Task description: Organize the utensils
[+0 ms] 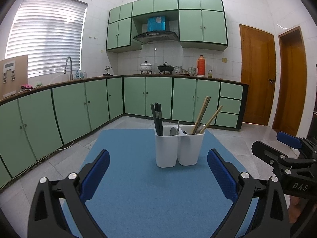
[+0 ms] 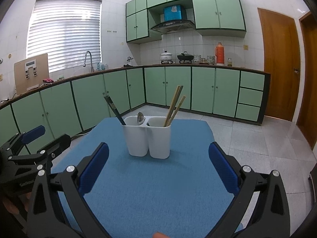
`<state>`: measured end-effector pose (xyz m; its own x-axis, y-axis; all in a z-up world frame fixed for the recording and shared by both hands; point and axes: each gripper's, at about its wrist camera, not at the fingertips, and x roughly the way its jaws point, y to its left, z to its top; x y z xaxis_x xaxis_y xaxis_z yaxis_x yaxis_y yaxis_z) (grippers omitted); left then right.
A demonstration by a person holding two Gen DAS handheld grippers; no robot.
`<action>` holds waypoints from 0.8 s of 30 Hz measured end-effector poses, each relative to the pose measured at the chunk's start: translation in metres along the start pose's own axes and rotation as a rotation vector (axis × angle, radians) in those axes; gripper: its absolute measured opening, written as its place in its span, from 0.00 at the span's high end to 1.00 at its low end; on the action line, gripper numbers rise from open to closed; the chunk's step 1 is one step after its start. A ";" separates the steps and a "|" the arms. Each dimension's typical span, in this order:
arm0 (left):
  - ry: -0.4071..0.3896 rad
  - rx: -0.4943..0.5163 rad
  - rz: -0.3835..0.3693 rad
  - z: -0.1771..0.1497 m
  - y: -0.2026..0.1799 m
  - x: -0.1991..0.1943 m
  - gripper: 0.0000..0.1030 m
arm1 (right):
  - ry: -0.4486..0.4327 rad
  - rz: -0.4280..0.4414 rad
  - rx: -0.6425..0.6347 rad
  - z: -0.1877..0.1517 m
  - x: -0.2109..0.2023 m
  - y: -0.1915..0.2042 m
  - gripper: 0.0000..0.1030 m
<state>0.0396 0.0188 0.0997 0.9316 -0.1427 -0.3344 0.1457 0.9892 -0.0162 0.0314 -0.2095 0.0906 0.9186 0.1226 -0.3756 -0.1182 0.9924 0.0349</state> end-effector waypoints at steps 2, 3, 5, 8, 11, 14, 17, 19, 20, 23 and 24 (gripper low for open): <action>-0.001 -0.001 0.001 0.000 0.000 -0.001 0.06 | 0.000 0.003 0.000 0.000 0.000 -0.001 0.05; -0.001 -0.001 0.002 0.000 0.000 -0.001 0.06 | -0.001 0.003 -0.001 0.000 0.000 0.000 0.05; -0.003 -0.001 0.002 0.000 -0.001 -0.002 0.06 | -0.002 0.003 -0.001 0.000 0.000 0.000 0.05; -0.003 0.000 0.003 -0.001 -0.001 -0.002 0.06 | -0.002 0.002 -0.002 0.000 0.000 0.000 0.05; -0.004 -0.002 0.003 -0.001 -0.001 -0.003 0.06 | -0.002 0.003 -0.002 0.000 0.000 0.000 0.05; -0.007 -0.002 0.006 -0.001 -0.001 -0.003 0.06 | -0.002 0.003 -0.003 0.000 0.000 0.001 0.05; -0.006 -0.002 0.006 0.000 -0.001 -0.003 0.06 | -0.001 0.003 -0.002 0.000 0.000 0.001 0.05; -0.006 -0.002 0.006 0.000 -0.001 -0.003 0.06 | -0.001 0.004 -0.003 0.000 0.001 0.001 0.05; -0.006 -0.002 0.006 0.000 -0.001 -0.003 0.06 | -0.001 0.003 -0.003 0.000 0.001 0.001 0.05; -0.006 -0.002 0.006 0.000 -0.001 -0.003 0.06 | -0.001 0.004 -0.003 0.000 0.001 0.002 0.05; -0.006 -0.002 0.006 0.000 -0.001 -0.003 0.06 | -0.001 0.003 -0.003 0.000 0.000 0.002 0.05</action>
<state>0.0370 0.0186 0.1005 0.9345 -0.1370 -0.3285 0.1395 0.9901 -0.0162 0.0315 -0.2075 0.0903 0.9188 0.1255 -0.3743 -0.1221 0.9920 0.0330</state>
